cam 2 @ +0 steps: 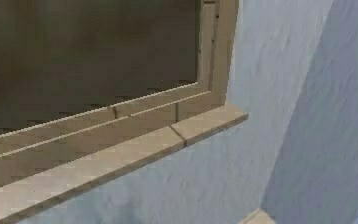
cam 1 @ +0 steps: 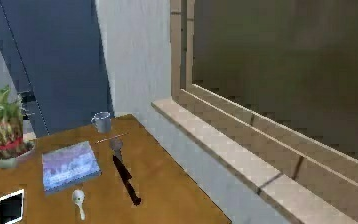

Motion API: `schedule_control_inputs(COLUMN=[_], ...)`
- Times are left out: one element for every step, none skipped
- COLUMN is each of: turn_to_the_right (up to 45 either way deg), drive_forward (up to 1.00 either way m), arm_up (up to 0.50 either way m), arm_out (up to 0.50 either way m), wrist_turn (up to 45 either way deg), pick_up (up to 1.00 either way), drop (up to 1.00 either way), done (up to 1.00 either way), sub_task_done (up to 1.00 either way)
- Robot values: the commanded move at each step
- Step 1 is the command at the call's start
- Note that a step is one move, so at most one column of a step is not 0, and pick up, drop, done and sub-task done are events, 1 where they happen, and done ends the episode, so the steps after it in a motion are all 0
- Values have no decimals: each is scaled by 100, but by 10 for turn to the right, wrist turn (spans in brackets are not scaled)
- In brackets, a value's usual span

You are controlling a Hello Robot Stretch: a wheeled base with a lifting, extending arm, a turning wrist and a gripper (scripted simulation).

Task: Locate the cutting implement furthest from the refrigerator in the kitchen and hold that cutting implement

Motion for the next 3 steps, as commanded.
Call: schedule_control_inputs(turn_to_the_right=[-450,-450,-150], drive_forward=[0,0,0], arm_up=[0,0,0], arm_out=[0,0,0], wrist_turn=[0,0,0], pick_up=[0,0,0], drop=[0,0,0], done=[0,0,0], sub_task_done=[0,0,0])
